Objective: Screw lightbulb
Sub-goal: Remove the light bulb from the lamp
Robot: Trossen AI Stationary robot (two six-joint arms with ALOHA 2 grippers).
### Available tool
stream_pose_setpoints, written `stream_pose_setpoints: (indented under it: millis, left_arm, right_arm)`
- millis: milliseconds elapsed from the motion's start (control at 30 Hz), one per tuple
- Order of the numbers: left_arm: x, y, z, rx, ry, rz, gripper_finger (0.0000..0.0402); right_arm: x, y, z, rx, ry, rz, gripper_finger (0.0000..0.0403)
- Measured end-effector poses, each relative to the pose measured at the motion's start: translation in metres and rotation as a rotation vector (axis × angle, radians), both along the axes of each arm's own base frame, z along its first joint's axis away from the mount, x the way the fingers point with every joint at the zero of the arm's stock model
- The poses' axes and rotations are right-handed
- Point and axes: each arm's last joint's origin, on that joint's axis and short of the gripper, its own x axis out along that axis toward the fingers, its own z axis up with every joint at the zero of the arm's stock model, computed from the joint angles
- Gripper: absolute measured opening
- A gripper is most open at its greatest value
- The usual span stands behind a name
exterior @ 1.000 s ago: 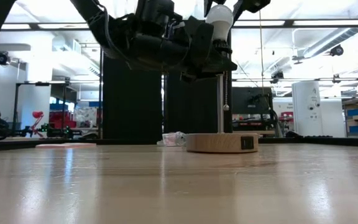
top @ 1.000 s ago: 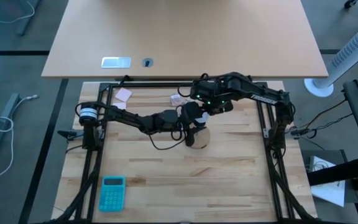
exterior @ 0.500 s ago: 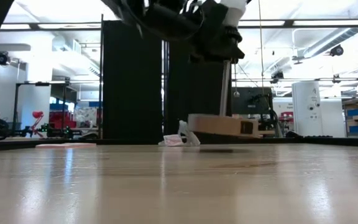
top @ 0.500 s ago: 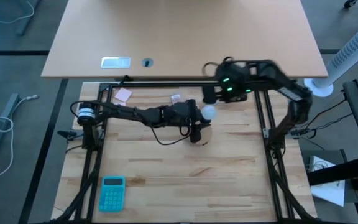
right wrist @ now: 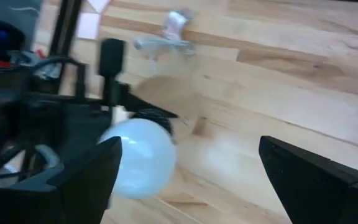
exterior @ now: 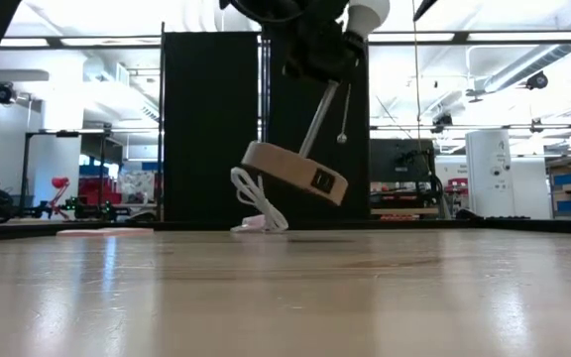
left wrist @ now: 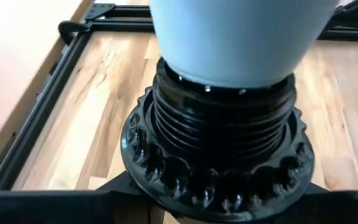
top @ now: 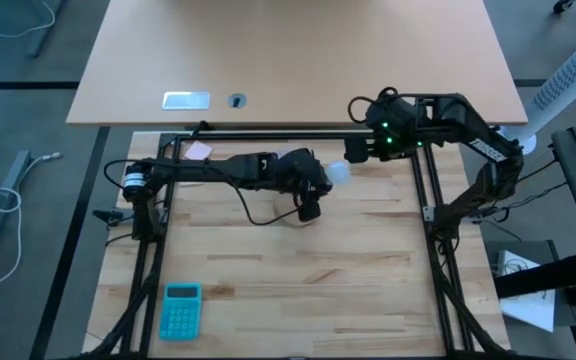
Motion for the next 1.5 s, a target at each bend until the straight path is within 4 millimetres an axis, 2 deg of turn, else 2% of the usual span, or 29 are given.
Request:
stream_pose_setpoints:
  millis: [167, 367, 467, 700, 867, 1033, 1233, 1500]
  left_arm:
    - [-0.001, -0.002, -0.004, -0.009, 0.02, -0.002, 0.0137]
    - [-0.001, -0.002, -0.006, 0.0, 0.025, -0.011, 0.0137]
    - [-0.001, -0.002, -0.007, 0.002, 0.029, -0.012, 0.0137]
    - [-0.002, -0.005, -0.008, -0.048, 0.04, 0.026, 0.0137]
    - [-0.002, -0.009, -0.008, -0.022, 0.04, 0.023, 0.0137]
    - [0.0, -0.01, -0.006, 0.012, 0.02, 0.029, 0.0137]
    - [0.0, -0.01, -0.006, 0.052, 0.03, -0.005, 0.0137]
    - [0.005, -0.011, -0.01, 0.026, -0.066, 0.02, 0.0135]
  right_arm:
    - [0.004, 0.004, -0.008, 0.042, 0.028, 0.042, 0.0375]
    - [0.003, 0.011, -0.005, 0.008, 0.022, 0.116, 0.0375]
    - [-0.004, 0.011, 0.001, 0.02, -0.009, 0.075, 0.0375]
    - [-0.037, -0.002, 0.018, -0.01, -0.1, -0.074, 0.0375]
    - [-0.049, -0.007, 0.023, -0.051, -0.122, -0.064, 0.0375]
    - [-0.048, -0.006, 0.023, -0.021, -0.131, -0.082, 0.0375]
    - [-0.036, -0.003, 0.018, 0.118, -0.132, -0.007, 0.0375]
    - [-0.024, -0.005, 0.012, 0.097, -0.092, 0.04, 0.0375]
